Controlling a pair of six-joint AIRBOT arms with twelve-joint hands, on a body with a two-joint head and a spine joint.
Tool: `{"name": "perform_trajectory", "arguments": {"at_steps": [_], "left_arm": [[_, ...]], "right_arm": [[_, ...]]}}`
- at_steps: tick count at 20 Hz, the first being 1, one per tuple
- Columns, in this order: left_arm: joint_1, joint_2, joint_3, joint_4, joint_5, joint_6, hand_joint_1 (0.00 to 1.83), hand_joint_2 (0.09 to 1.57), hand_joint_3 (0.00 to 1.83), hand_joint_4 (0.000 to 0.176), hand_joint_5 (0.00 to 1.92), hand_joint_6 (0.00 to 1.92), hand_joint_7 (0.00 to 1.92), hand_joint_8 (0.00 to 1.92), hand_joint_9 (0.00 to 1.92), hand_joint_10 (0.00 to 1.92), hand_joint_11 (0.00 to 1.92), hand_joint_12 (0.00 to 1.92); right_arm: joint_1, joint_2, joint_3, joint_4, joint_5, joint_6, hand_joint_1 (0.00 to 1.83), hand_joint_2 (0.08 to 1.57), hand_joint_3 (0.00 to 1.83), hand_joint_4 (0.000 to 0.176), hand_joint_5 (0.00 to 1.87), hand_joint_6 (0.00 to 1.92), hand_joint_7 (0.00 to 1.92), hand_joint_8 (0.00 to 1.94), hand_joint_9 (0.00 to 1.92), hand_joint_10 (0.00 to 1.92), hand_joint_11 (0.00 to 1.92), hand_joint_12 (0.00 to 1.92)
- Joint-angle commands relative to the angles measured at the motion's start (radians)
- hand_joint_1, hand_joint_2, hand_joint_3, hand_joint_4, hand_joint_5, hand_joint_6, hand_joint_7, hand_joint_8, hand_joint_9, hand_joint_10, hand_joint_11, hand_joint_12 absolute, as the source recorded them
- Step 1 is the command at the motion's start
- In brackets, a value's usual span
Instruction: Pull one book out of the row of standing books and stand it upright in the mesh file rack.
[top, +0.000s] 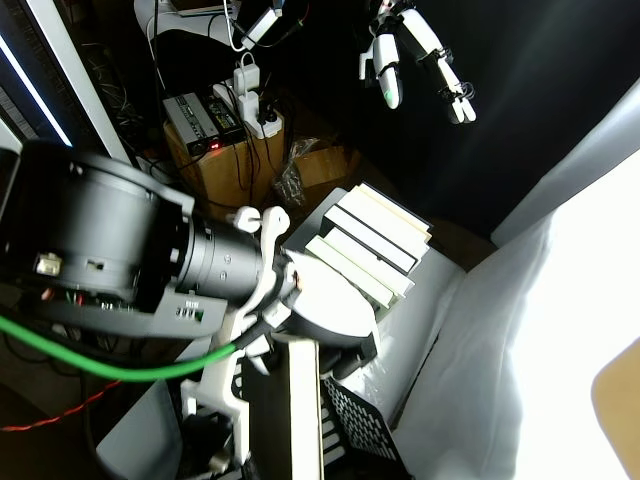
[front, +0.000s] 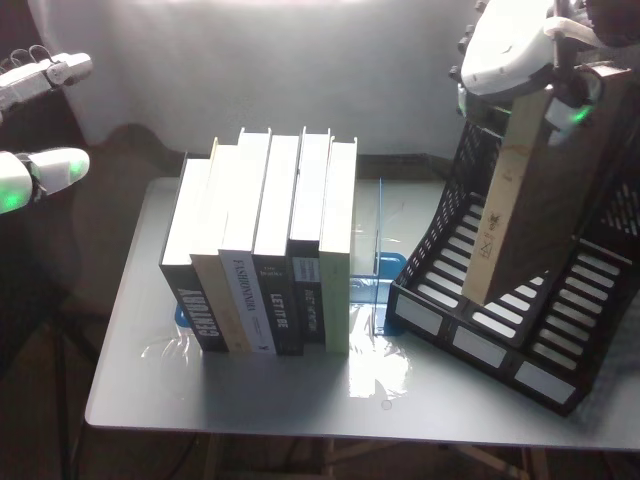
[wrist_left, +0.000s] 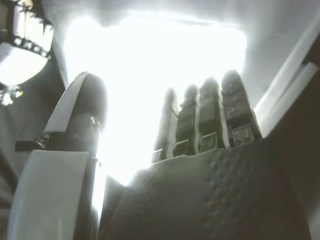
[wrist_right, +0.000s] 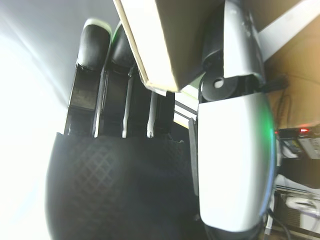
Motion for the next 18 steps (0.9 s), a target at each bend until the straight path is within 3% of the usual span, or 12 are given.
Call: {"name": "perform_trajectory", "arguments": {"at_steps": [1, 4, 8, 9, 10, 11, 12, 13, 14, 15, 16, 18], "left_arm": [[0.001, 0.003, 0.012, -0.035, -0.127, -0.007, 0.65, 1.35, 0.01, 0.000, 0.12, 0.00, 0.03, 0.00, 0.00, 0.00, 0.00, 0.00], [0.008, -0.013, 0.023, -0.035, -0.138, -0.007, 0.67, 1.34, 0.00, 0.000, 0.13, 0.00, 0.05, 0.01, 0.00, 0.00, 0.00, 0.00], [0.010, -0.022, 0.028, -0.034, -0.152, -0.007, 0.69, 1.34, 0.00, 0.000, 0.11, 0.00, 0.02, 0.00, 0.00, 0.00, 0.00, 0.00], [0.012, -0.023, 0.028, -0.034, -0.155, -0.007, 0.68, 1.35, 0.00, 0.001, 0.11, 0.00, 0.02, 0.00, 0.00, 0.00, 0.00, 0.00], [0.013, -0.022, 0.028, -0.034, -0.158, -0.007, 0.68, 1.35, 0.00, 0.001, 0.11, 0.00, 0.02, 0.00, 0.00, 0.00, 0.00, 0.00], [0.013, -0.022, 0.028, -0.034, -0.162, -0.007, 0.61, 1.36, 0.01, 0.004, 0.11, 0.00, 0.02, 0.00, 0.00, 0.00, 0.00, 0.00], [0.013, -0.022, 0.028, -0.034, -0.165, -0.007, 0.59, 1.37, 0.01, 0.000, 0.11, 0.00, 0.01, 0.00, 0.00, 0.00, 0.00, 0.00], [0.013, -0.023, 0.029, -0.034, -0.167, -0.007, 0.59, 1.37, 0.01, 0.000, 0.11, 0.00, 0.02, 0.00, 0.00, 0.00, 0.00, 0.00], [0.013, -0.026, 0.031, -0.034, -0.168, -0.007, 0.60, 1.36, 0.00, 0.000, 0.12, 0.00, 0.03, 0.00, 0.00, 0.00, 0.00, 0.00], [0.013, -0.028, 0.032, -0.034, -0.170, -0.007, 0.60, 1.36, 0.00, 0.000, 0.12, 0.00, 0.03, 0.01, 0.00, 0.00, 0.00, 0.00], [0.013, -0.031, 0.034, -0.034, -0.171, -0.007, 0.59, 1.37, 0.00, 0.000, 0.12, 0.00, 0.02, 0.00, 0.00, 0.00, 0.00, 0.00], [0.013, -0.034, 0.038, -0.031, -0.173, -0.007, 0.54, 1.38, 0.01, 0.015, 0.09, 0.00, 0.00, 0.00, 0.00, 0.00, 0.00, 0.00]], "right_arm": [[0.005, 0.013, 0.008, -0.015, -0.078, -0.002, 1.35, 1.20, 0.00, 0.000, 0.77, 1.18, 0.86, 1.15, 0.74, 1.56, 0.49, 1.68], [0.005, 0.013, 0.024, -0.039, -0.079, 0.009, 1.34, 1.23, 0.00, 0.000, 0.75, 1.25, 0.81, 1.27, 0.63, 1.63, 0.35, 1.77], [-0.009, 0.012, 0.029, -0.068, -0.091, 0.014, 1.33, 1.26, 0.00, 0.000, 0.65, 1.33, 0.73, 1.37, 0.66, 1.69, 0.48, 1.80], [-0.018, 0.009, 0.031, -0.080, -0.096, 0.015, 1.17, 1.29, 0.01, 0.000, 0.61, 1.42, 0.73, 1.49, 0.63, 1.52, 0.50, 1.83], [-0.023, 0.007, 0.035, -0.083, -0.100, 0.016, 1.17, 1.29, 0.01, 0.000, 0.61, 1.42, 0.73, 1.49, 0.63, 1.52, 0.50, 1.83], [-0.023, 0.005, 0.041, -0.083, -0.100, 0.016, 1.12, 1.30, 0.00, 0.000, 0.62, 1.40, 0.72, 1.48, 0.53, 1.45, 0.28, 1.90], [-0.023, 0.005, 0.044, -0.086, -0.102, 0.016, 1.29, 1.28, 0.00, 0.000, 0.62, 1.38, 0.74, 1.46, 0.61, 1.65, 0.46, 1.89], [-0.023, 0.003, 0.047, -0.087, -0.103, 0.017, 1.31, 1.29, 0.00, 0.000, 0.58, 1.41, 0.73, 1.45, 0.57, 1.76, 0.37, 1.90], [-0.023, 0.000, 0.051, -0.087, -0.104, 0.017, 1.33, 1.27, 0.00, 0.000, 0.61, 1.28, 0.78, 1.40, 0.63, 1.71, 0.49, 1.87], [-0.023, -0.002, 0.056, -0.088, -0.105, 0.017, 1.24, 1.24, 0.00, 0.000, 0.64, 1.29, 0.87, 1.36, 0.70, 1.46, 0.47, 1.85], [-0.023, -0.005, 0.061, -0.091, -0.105, 0.017, 1.16, 1.32, 0.00, 0.000, 0.52, 1.44, 0.75, 1.58, 0.49, 1.52, 0.23, 1.91], [-0.023, -0.007, 0.063, -0.102, -0.108, 0.018, 1.21, 1.25, 0.00, 0.000, 0.66, 1.23, 0.84, 1.49, 0.66, 1.51, 0.45, 1.92]]}}
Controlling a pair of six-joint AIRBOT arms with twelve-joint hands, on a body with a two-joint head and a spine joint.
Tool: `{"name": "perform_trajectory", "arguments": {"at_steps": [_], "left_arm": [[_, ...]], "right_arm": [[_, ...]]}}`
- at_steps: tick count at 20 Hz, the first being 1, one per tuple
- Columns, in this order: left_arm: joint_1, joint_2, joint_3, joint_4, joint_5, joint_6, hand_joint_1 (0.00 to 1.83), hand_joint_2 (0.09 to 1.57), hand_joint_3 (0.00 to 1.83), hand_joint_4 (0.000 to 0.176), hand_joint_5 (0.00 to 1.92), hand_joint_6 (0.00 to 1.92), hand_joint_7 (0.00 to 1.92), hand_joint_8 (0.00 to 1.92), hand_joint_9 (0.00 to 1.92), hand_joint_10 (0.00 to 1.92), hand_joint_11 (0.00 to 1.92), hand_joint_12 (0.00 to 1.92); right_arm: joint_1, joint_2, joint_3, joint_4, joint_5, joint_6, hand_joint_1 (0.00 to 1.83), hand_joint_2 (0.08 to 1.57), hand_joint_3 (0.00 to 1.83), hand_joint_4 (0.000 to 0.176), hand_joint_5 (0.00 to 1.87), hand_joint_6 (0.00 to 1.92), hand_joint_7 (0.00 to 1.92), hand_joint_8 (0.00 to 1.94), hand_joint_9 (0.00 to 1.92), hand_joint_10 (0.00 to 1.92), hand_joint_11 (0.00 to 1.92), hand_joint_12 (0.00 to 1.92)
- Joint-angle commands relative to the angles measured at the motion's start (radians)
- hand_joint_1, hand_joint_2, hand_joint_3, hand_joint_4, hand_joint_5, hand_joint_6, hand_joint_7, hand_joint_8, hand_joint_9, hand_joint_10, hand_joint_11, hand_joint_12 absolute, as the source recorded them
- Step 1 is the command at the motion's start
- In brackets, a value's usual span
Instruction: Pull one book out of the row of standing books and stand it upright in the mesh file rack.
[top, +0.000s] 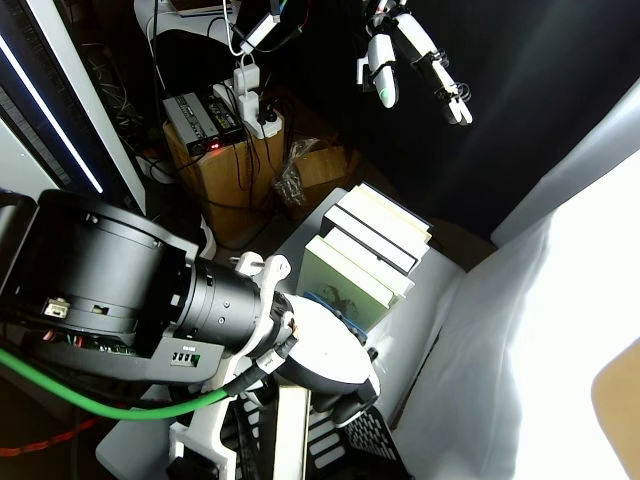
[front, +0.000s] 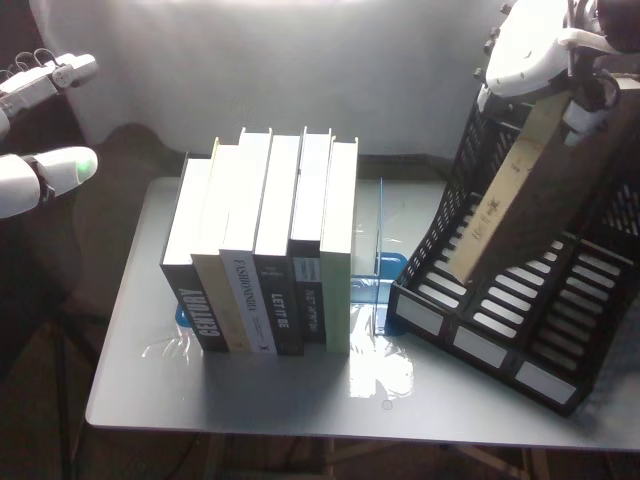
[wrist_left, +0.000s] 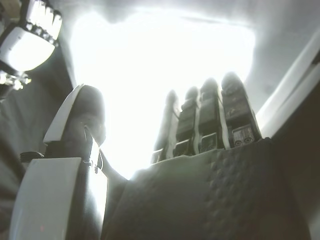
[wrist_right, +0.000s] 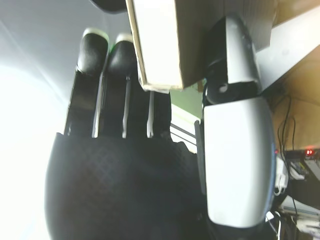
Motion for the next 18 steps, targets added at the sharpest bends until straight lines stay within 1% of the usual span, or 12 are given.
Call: {"name": "perform_trajectory", "arguments": {"at_steps": [1, 2, 3, 5, 6, 7, 8, 10, 13, 15, 17, 18], "left_arm": [[-0.001, 0.002, 0.013, -0.032, -0.124, -0.007, 0.56, 1.38, 0.00, 0.013, 0.10, 0.00, 0.00, 0.00, 0.00, 0.00, 0.00, 0.00], [-0.001, 0.001, 0.014, -0.032, -0.126, -0.007, 0.55, 1.38, 0.00, 0.014, 0.10, 0.00, 0.00, 0.00, 0.00, 0.00, 0.00, 0.00], [-0.001, 0.000, 0.014, -0.032, -0.127, -0.007, 0.55, 1.38, 0.00, 0.007, 0.10, 0.01, 0.00, 0.00, 0.00, 0.00, 0.00, 0.00], [-0.001, 0.000, 0.014, -0.031, -0.127, -0.007, 0.58, 1.37, 0.00, 0.002, 0.11, 0.01, 0.00, 0.00, 0.00, 0.00, 0.00, 0.00], [0.000, 0.000, 0.014, -0.031, -0.128, -0.007, 0.57, 1.37, 0.00, 0.003, 0.11, 0.00, 0.00, 0.00, 0.00, 0.00, 0.00, 0.00], [0.000, -0.001, 0.014, -0.031, -0.129, -0.007, 0.56, 1.38, 0.00, 0.002, 0.11, 0.00, 0.00, 0.00, 0.00, 0.00, 0.00, 0.00], [0.000, -0.001, 0.014, -0.032, -0.130, -0.007, 0.56, 1.38, 0.00, 0.012, 0.10, 0.00, 0.00, 0.00, 0.00, 0.00, 0.00, 0.00], [0.000, -0.003, 0.015, -0.031, -0.131, -0.007, 0.54, 1.38, 0.00, 0.010, 0.09, 0.00, 0.00, 0.00, 0.00, 0.00, 0.00, 0.00], [0.000, -0.003, 0.015, -0.031, -0.134, -0.007, 0.51, 1.38, 0.00, 0.030, 0.06, 0.00, 0.00, 0.00, 0.00, 0.00, 0.00, 0.00], [0.000, -0.003, 0.015, -0.032, -0.134, -0.007, 0.50, 1.39, 0.00, 0.037, 0.06, 0.00, 0.00, 0.00, 0.00, 0.00, 0.00, 0.00], [0.000, -0.004, 0.015, -0.032, -0.135, -0.007, 0.50, 1.39, 0.00, 0.036, 0.06, 0.00, 0.00, 0.00, 0.00, 0.00, 0.00, 0.00], [0.000, -0.005, 0.015, -0.032, -0.135, -0.007, 0.52, 1.39, 0.00, 0.028, 0.08, 0.01, 0.00, 0.00, 0.00, 0.00, 0.00, 0.00]], "right_arm": [[0.008, 0.011, 0.011, -0.026, -0.080, 0.000, 1.20, 1.23, 0.00, 0.000, 0.67, 1.28, 0.87, 1.37, 0.63, 1.42, 0.35, 1.92], [0.008, 0.011, 0.013, -0.038, -0.080, 0.009, 1.05, 1.31, 0.00, 0.000, 0.61, 1.49, 0.83, 0.87, 0.67, 1.15, 0.35, 1.79], [0.008, 0.011, 0.019, -0.056, -0.080, 0.029, 1.14, 1.29, 0.00, 0.000, 0.55, 1.49, 0.83, 1.27, 0.67, 1.12, 0.32, 1.79], [0.005, 0.011, 0.024, -0.077, -0.089, 0.047, 1.20, 1.24, 0.00, 0.000, 0.64, 1.36, 0.88, 1.29, 0.63, 1.12, 0.18, 1.83], [0.000, 0.009, 0.023, -0.078, -0.095, 0.050, 1.22, 1.20, 0.00, 0.000, 0.47, 0.83, 0.64, 0.76, 0.48, 0.99, 0.04, 1.69], [-0.002, 0.008, 0.024, -0.078, -0.095, 0.050, 1.26, 1.12, 0.00, 0.000, 0.39, 0.43, 0.51, 0.29, 0.36, 0.67, 0.01, 1.49], [-0.003, 0.007, 0.020, -0.086, -0.098, 0.050, 1.21, 1.06, 0.00, 0.000, 0.36, 0.20, 0.42, 0.08, 0.31, 0.49, 0.00, 1.38], [-0.006, 0.003, 0.021, -0.101, -0.101, 0.050, 1.09, 1.06, 0.00, 0.000, 0.21, 0.02, 0.18, 0.01, 0.14, 0.45, 0.00, 0.93], [-0.013, 0.002, 0.021, -0.111, -0.101, 0.050, 1.12, 1.05, 0.00, 0.017, 0.12, 0.00, 0.06, 0.00, 0.12, 0.28, 0.00, 0.61], [-0.015, 0.002, 0.019, -0.115, -0.102, 0.050, 1.06, 1.03, 0.00, 0.017, 0.07, 0.00, 0.01, 0.00, 0.03, 0.12, 0.00, 0.49], [-0.015, 0.005, 0.014, -0.116, -0.105, 0.050, 1.02, 1.01, 0.00, 0.010, 0.01, 0.00, 0.00, 0.00, 0.00, 0.00, 0.00, 0.06], [-0.015, 0.008, 0.010, -0.116, -0.106, 0.050, 1.00, 0.98, 0.00, 0.024, 0.00, 0.00, 0.00, 0.00, 0.00, 0.00, 0.00, 0.01]]}}
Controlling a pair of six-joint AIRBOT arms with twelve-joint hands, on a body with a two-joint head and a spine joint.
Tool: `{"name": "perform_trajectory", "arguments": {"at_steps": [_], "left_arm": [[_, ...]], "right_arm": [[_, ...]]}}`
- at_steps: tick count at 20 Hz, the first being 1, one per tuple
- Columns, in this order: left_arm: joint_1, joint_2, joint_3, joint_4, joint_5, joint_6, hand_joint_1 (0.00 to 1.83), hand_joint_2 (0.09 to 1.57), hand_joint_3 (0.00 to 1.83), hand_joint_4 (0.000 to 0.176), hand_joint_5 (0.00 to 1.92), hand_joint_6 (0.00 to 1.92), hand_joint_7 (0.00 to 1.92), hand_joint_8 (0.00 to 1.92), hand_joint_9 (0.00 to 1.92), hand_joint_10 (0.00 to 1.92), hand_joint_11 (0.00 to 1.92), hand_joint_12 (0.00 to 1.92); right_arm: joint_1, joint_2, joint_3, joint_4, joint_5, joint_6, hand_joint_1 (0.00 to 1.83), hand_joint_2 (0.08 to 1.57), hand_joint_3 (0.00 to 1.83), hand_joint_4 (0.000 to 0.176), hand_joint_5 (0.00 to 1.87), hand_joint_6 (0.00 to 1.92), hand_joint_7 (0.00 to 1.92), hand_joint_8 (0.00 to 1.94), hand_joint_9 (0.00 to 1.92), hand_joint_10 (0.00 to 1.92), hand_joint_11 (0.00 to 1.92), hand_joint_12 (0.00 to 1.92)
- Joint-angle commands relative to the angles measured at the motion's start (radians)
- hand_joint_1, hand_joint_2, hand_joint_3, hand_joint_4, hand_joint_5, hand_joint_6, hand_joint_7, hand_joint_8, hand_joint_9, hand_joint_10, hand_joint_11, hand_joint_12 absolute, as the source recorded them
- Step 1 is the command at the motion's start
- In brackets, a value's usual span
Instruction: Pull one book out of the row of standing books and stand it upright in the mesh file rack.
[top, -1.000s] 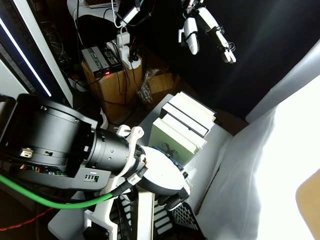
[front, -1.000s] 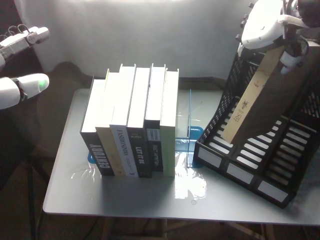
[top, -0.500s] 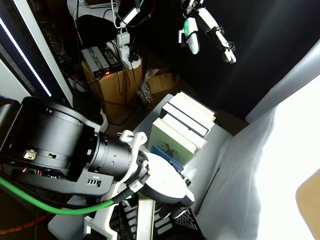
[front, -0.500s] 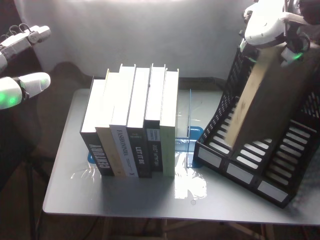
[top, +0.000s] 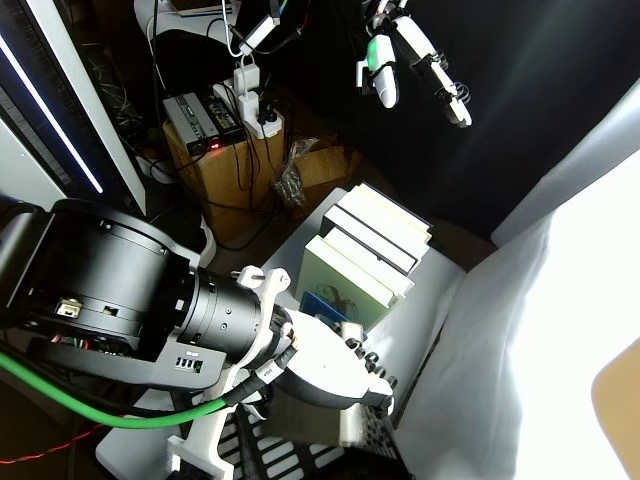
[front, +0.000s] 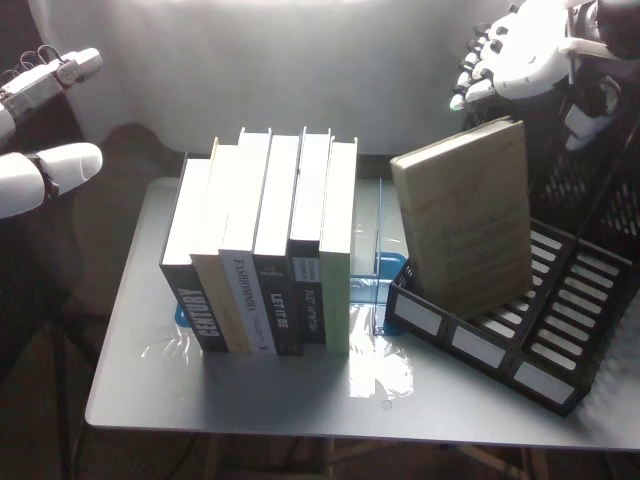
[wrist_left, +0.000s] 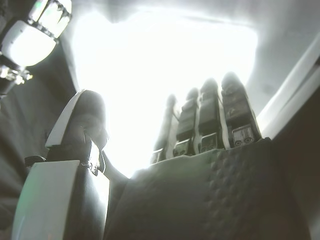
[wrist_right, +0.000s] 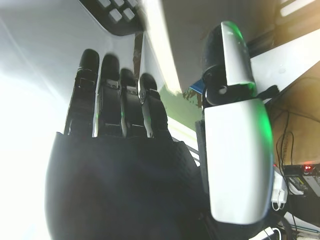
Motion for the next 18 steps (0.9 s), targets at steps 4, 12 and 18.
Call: {"name": "perform_trajectory", "arguments": {"at_steps": [4, 12, 18], "left_arm": [[0.000, 0.006, 0.006, -0.036, -0.122, -0.006, 0.49, 1.38, 0.00, 0.040, 0.07, 0.00, 0.00, 0.00, 0.00, 0.00, 0.00, 0.00], [-0.012, 0.007, -0.010, -0.036, -0.128, -0.006, 0.50, 1.37, 0.00, 0.036, 0.07, 0.01, 0.00, 0.00, 0.00, 0.00, 0.00, 0.00], [-0.049, -0.002, -0.014, 0.002, -0.107, -0.006, 0.49, 1.37, 0.00, 0.030, 0.05, 0.00, 0.00, 0.00, 0.00, 0.00, 0.00, 0.00]], "right_arm": [[0.016, 0.050, -0.044, -0.022, -0.093, 0.008, 0.92, 0.93, 0.00, 0.026, 0.00, 0.00, 0.00, 0.00, 0.00, 0.00, 0.03, 0.02], [0.071, 0.229, -0.293, 0.200, -0.106, -0.023, 0.47, 1.24, 0.04, 0.000, 0.00, 0.00, 0.00, 0.00, 0.00, 0.00, 0.00, 0.00], [-0.023, 0.316, -0.284, 1.213, 0.059, -0.521, 0.30, 1.26, 0.03, 0.022, 0.00, 0.00, 0.00, 0.00, 0.00, 0.00, 0.00, 0.00]]}}
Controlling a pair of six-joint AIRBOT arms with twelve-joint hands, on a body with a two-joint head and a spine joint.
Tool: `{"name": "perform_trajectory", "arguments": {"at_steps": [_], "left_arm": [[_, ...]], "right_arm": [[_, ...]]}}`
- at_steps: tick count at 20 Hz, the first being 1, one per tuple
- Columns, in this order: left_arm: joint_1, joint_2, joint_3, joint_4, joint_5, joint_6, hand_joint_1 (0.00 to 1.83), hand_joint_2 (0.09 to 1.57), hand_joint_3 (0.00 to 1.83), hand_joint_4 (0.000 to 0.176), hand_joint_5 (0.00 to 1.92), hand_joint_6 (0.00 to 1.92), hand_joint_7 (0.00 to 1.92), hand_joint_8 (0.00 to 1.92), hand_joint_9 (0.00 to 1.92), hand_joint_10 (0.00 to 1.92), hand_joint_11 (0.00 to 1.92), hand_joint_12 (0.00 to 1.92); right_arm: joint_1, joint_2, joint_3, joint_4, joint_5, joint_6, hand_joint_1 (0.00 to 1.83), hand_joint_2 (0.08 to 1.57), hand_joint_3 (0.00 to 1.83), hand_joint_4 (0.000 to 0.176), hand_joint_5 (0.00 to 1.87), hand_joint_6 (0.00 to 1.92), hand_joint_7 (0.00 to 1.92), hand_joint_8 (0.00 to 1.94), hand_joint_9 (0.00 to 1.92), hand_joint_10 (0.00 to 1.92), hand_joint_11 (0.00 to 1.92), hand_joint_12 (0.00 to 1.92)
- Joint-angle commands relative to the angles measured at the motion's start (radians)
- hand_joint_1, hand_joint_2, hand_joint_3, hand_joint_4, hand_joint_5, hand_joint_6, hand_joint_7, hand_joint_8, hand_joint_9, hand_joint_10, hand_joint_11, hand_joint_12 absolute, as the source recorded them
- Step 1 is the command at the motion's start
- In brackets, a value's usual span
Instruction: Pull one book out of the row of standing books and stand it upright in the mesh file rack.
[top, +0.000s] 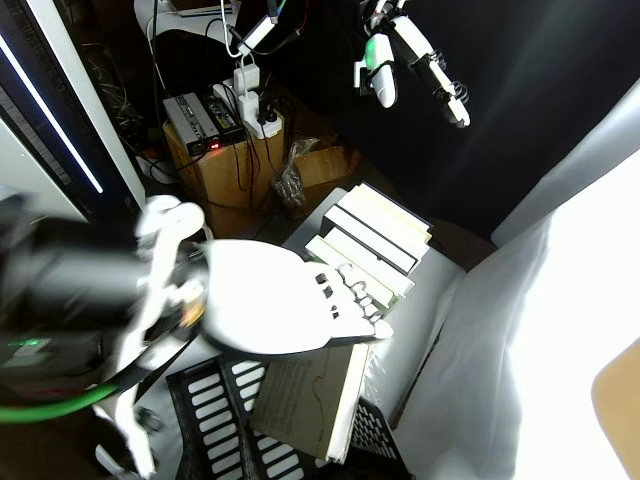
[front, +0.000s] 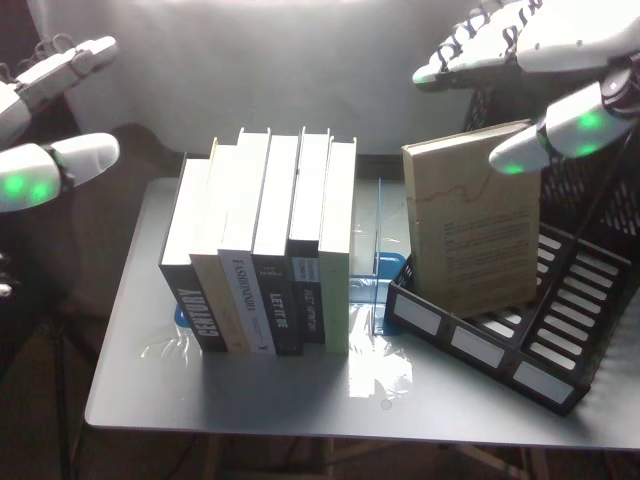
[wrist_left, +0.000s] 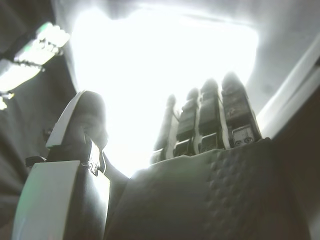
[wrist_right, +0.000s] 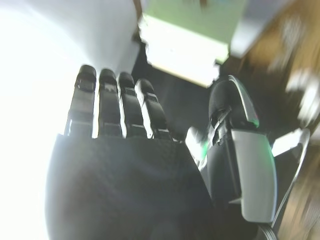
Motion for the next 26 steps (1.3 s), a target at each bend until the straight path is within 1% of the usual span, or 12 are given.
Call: {"name": "perform_trajectory", "arguments": {"at_steps": [1, 4, 6, 9, 10, 12, 14, 18, 19, 20, 23, 26], "left_arm": [[-0.011, -0.001, 0.004, -0.012, -0.096, -0.006, 0.49, 1.37, 0.00, 0.039, 0.02, 0.00, 0.00, 0.00, 0.00, 0.00, 0.00, 0.00], [-0.038, -0.007, -0.002, 0.040, -0.093, -0.006, 0.44, 1.38, 0.00, 0.053, 0.00, 0.00, 0.00, 0.00, 0.00, 0.00, 0.00, 0.00], [-0.057, -0.008, -0.012, 0.081, -0.091, -0.006, 0.20, 1.39, 0.01, 0.085, 0.00, 0.00, 0.00, 0.00, 0.00, 0.00, 0.00, 0.00], [-0.074, -0.008, -0.030, 0.145, -0.092, -0.006, 0.24, 1.37, 0.00, 0.101, 0.00, 0.00, 0.00, 0.00, 0.00, 0.00, 0.00, 0.00], [-0.078, -0.008, -0.036, 0.162, -0.092, -0.006, 0.24, 1.36, 0.00, 0.090, 0.00, 0.00, 0.00, 0.00, 0.00, 0.00, 0.00, 0.00], [-0.084, -0.016, -0.043, 0.189, -0.096, -0.006, 0.21, 1.35, 0.00, 0.086, 0.00, 0.00, 0.00, 0.00, 0.00, 0.00, 0.00, 0.00], [-0.085, -0.021, -0.051, 0.203, -0.103, -0.006, 0.12, 1.35, 0.00, 0.099, 0.00, 0.00, 0.00, 0.00, 0.00, 0.00, 0.00, 0.00], [-0.082, -0.029, -0.062, 0.220, -0.119, -0.006, 0.09, 1.34, 0.00, 0.106, 0.00, 0.00, 0.00, 0.00, 0.00, 0.00, 0.00, 0.00], [-0.083, -0.031, -0.063, 0.225, -0.119, -0.006, 0.10, 1.33, 0.00, 0.086, 0.00, 0.00, 0.00, 0.00, 0.00, 0.00, 0.00, 0.00], [-0.084, -0.036, -0.063, 0.232, -0.119, -0.006, 0.09, 1.33, 0.00, 0.090, 0.00, 0.00, 0.00, 0.00, 0.00, 0.00, 0.00, 0.00], [-0.085, -0.051, -0.060, 0.246, -0.115, -0.006, 0.04, 1.33, 0.00, 0.111, 0.00, 0.00, 0.00, 0.00, 0.00, 0.00, 0.00, 0.00], [-0.081, -0.056, -0.058, 0.248, -0.110, -0.006, 0.09, 1.34, 0.00, 0.068, 0.00, 0.00, 0.00, 0.00, 0.00, 0.00, 0.00, 0.00]], "right_arm": [[-0.013, 0.027, 0.002, 0.149, 0.045, -0.046, 0.22, 1.24, 0.01, 0.089, 0.00, 0.00, 0.00, 0.00, 0.00, 0.00, 0.00, 0.00], [-0.111, 0.093, -0.069, 0.482, 0.133, -0.244, 0.16, 1.24, 0.01, 0.082, 0.00, 0.00, 0.00, 0.00, 0.00, 0.00, 0.00, 0.00], [-0.174, 0.144, -0.131, 0.668, 0.196, -0.368, 0.00, 1.25, 0.02, 0.105, 0.00, 0.00, 0.00, 0.00, 0.00, 0.00, 0.00, 0.00], [-0.275, 0.196, -0.206, 0.899, 0.298, -0.536, 0.00, 1.32, 0.04, 0.000, 0.00, 0.00, 0.02, 0.01, 0.09, 0.04, 0.00, 0.01], [-0.308, 0.207, -0.224, 0.959, 0.330, -0.575, 0.00, 1.33, 0.04, 0.005, 0.00, 0.00, 0.00, 0.00, 0.02, 0.01, 0.00, 0.00], [-0.396, 0.224, -0.257, 1.101, 0.414, -0.660, 0.00, 1.33, 0.03, 0.056, 0.00, 0.00, 0.00, 0.00, 0.00, 0.00, 0.00, 0.00], [-0.478, 0.226, -0.278, 1.230, 0.511, -0.724, 0.00, 1.33, 0.03, 0.024, 0.00, 0.00, 0.00, 0.00, 0.00, 0.00, 0.00, 0.00], [-0.594, 0.226, -0.302, 1.366, 0.643, -0.766, 0.00, 1.33, 0.02, 0.031, 0.00, 0.00, 0.00, 0.00, 0.00, 0.00, 0.00, 0.00], [-0.612, 0.226, -0.307, 1.384, 0.661, -0.772, 0.00, 1.32, 0.02, 0.029, 0.00, 0.00, 0.00, 0.00, 0.00, 0.00, 0.00, 0.00], [-0.635, 0.227, -0.314, 1.408, 0.682, -0.782, 0.00, 1.34, 0.03, 0.007, 0.00, 0.00, 0.00, 0.00, 0.00, 0.00, 0.00, 0.00], [-0.683, 0.228, -0.325, 1.454, 0.727, -0.796, 0.00, 1.36, 0.03, 0.000, 0.00, 0.00, 0.00, 0.00, 0.00, 0.00, 0.00, 0.00], [-0.693, 0.224, -0.326, 1.463, 0.736, -0.797, 0.00, 1.36, 0.03, 0.000, 0.00, 0.00, 0.00, 0.00, 0.00, 0.00, 0.00, 0.00]]}}
